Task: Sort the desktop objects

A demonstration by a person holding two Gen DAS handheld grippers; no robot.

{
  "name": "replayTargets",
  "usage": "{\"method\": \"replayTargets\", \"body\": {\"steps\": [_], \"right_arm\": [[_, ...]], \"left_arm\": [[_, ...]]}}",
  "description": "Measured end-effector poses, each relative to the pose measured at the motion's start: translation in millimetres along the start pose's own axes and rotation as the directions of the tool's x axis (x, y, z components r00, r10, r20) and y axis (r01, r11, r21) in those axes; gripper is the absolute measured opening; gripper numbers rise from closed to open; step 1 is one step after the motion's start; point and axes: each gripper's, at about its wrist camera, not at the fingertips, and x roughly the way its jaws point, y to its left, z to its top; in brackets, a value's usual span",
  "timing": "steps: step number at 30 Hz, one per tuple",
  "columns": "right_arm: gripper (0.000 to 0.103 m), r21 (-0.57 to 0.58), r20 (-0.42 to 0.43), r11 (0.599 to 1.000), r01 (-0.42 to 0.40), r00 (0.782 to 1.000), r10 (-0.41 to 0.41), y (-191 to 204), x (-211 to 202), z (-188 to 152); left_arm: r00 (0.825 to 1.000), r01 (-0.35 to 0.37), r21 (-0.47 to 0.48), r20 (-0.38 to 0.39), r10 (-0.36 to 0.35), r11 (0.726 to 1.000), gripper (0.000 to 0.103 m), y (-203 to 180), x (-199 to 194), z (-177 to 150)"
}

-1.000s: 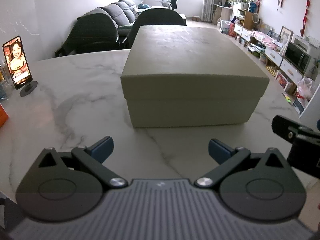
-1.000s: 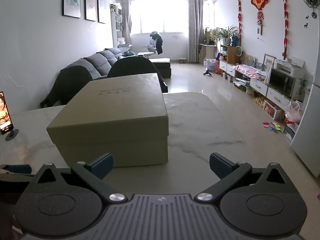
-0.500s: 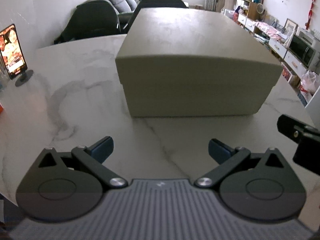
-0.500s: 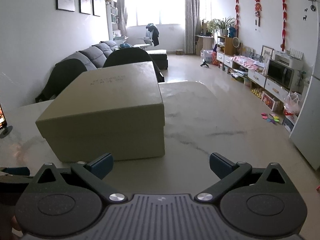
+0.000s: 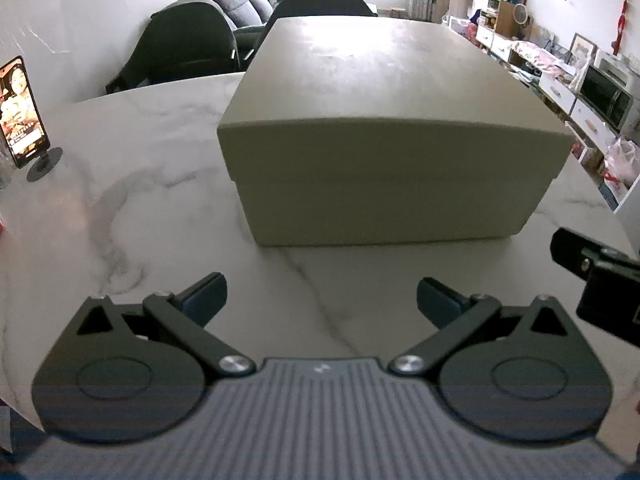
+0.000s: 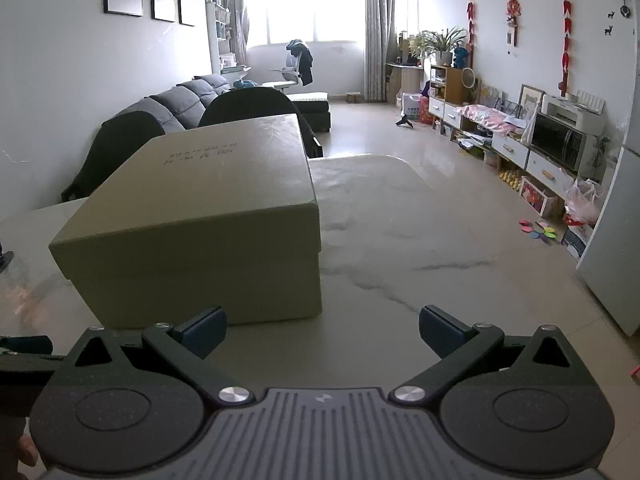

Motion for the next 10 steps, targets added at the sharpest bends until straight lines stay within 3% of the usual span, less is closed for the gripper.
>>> {"method": "replayTargets", "body": {"steps": [10], "right_arm": [[0.103, -0.001, -0.014, 1.000, -0.004, 1.000, 0.004, -1.7, 5.9, -2.5]], "left_arm": [[1.000, 0.002, 0.009, 0.004, -0.002, 1.000, 0.103, -3.2, 1.2, -2.2]]}}
